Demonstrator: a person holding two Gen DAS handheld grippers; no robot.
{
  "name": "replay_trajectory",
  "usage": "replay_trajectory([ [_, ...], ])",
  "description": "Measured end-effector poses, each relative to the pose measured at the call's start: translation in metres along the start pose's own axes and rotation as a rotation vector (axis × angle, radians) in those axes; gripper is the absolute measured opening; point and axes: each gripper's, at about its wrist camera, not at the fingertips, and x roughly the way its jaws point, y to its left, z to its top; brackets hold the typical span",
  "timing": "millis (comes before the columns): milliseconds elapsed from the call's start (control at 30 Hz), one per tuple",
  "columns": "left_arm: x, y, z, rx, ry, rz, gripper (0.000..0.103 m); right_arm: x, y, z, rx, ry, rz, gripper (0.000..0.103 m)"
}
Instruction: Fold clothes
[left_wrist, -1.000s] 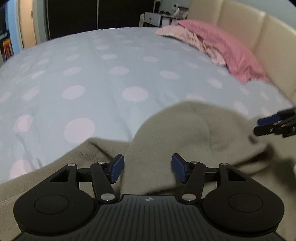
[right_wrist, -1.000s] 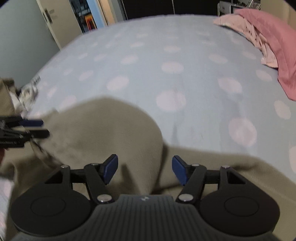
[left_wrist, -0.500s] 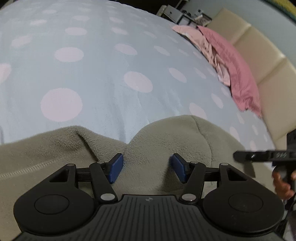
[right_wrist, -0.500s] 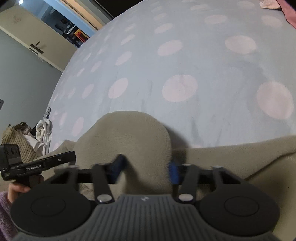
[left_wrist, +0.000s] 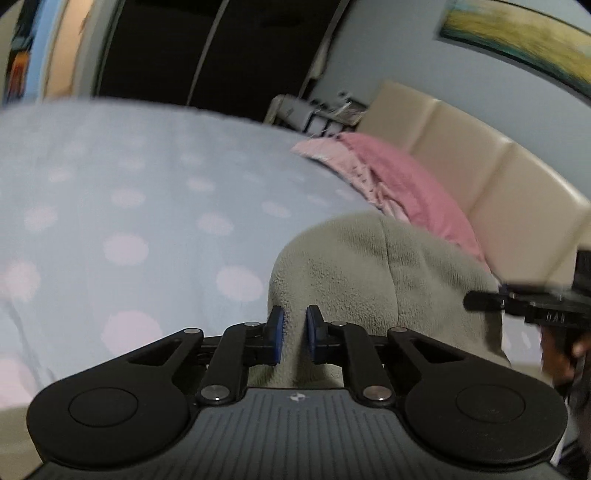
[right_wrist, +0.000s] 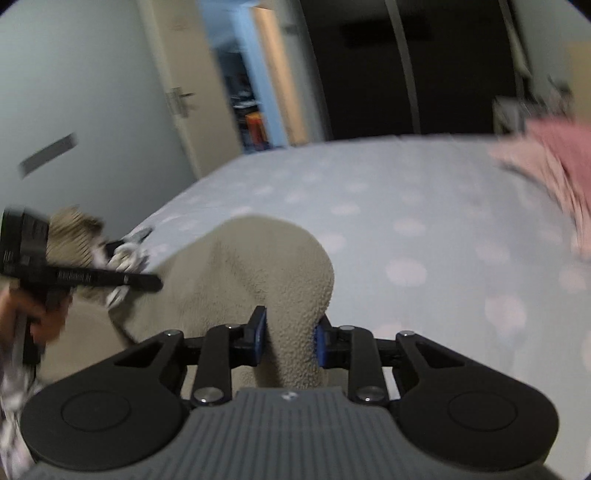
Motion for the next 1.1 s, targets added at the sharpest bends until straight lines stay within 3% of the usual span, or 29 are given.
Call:
replay_trajectory([
  [200,-0.032,-0.031,-0.053,0.186,0.122,0.007,0.011,-0.027,0.049,-0.039,-0.329,0.103,0.036,0.029],
  [400,-0.039,-0.053,-0.101,0.244,0.245,0.001,0.011,-0.031,0.093,-0.099,-0.557,0.307,0.073,0.029],
  [533,-0.048,-0.064,-0.119,0.287,0.295,0.02,0.011,-0.037,0.127,-0.133,-0.747,0.377,0.053,0.03],
  [633,-0.052,-0.07,-0.125,0.295,0.329,0.036,0.011,-0.041,0.143,-0.144,-0.805,0.401,0.042,0.036],
  [833,-0.073,-0.078,-0.131,0.344,0.357,0.078,0.015,-0.062,0.161,-0.144,-0.785,0.357,-0.002,0.046],
  [933,-0.088,-0.087,-0.13,0.404,0.346,0.088,0.024,-0.076,0.171,-0.144,-0.789,0.324,-0.028,0.056],
  [1000,-0.094,-0.093,-0.127,0.446,0.32,0.089,0.04,-0.082,0.18,-0.143,-0.795,0.298,-0.039,0.057],
  [1100,-0.102,-0.103,-0.123,0.494,0.267,0.096,0.05,-0.089,0.194,-0.147,-0.813,0.271,-0.044,0.059],
])
